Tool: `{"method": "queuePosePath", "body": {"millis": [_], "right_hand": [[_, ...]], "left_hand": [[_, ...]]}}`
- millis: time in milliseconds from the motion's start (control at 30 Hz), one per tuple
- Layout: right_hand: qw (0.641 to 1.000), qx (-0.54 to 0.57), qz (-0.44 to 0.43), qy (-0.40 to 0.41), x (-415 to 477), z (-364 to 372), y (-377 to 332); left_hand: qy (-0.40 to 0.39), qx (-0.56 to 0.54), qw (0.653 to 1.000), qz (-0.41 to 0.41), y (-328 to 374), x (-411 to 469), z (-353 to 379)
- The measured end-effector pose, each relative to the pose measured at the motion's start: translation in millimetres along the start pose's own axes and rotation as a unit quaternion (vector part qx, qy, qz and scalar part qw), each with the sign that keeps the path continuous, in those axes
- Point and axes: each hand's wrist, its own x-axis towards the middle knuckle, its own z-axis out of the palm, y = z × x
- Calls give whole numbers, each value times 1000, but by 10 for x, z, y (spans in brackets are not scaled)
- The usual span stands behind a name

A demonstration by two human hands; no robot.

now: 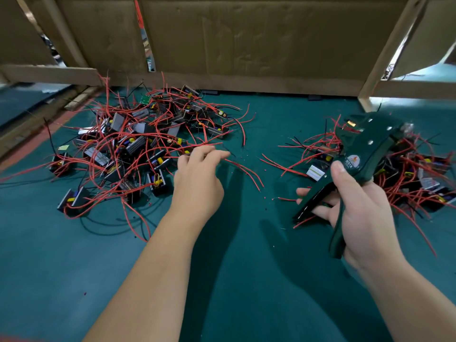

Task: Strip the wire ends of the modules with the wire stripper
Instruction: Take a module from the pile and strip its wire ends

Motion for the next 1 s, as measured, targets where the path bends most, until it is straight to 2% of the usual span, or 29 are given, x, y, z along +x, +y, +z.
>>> {"method": "queuePosePath", "body": {"millis": [100,333,500,633,700,800,900,1000], "right_hand": [[1000,0,11,11,9,-26,-7],[999,21,34,19,-6,-1,-57],[1000,12,15,14,-16,-5,-57],[999,-19,-43,7,-51,2,-56],[998,-29,-55,1,-65,3,-58],[999,-20,-40,-14,-75,9,-52],[999,-16,-31,-34,-95,8,-51],[998,6,-42,-54,-132,24,-85]], "left_hand": [[-5,20,998,53,34,-20,60],[-44,105,992,47,2,15,132],[-27,81,996,32,-60,36,129],[-16,13,999,26,-70,56,118],[35,-16,999,11,-48,63,98],[98,18,994,-50,-52,67,46],[73,83,985,-134,-103,70,-6],[61,149,977,-142,-180,97,-41]]}}
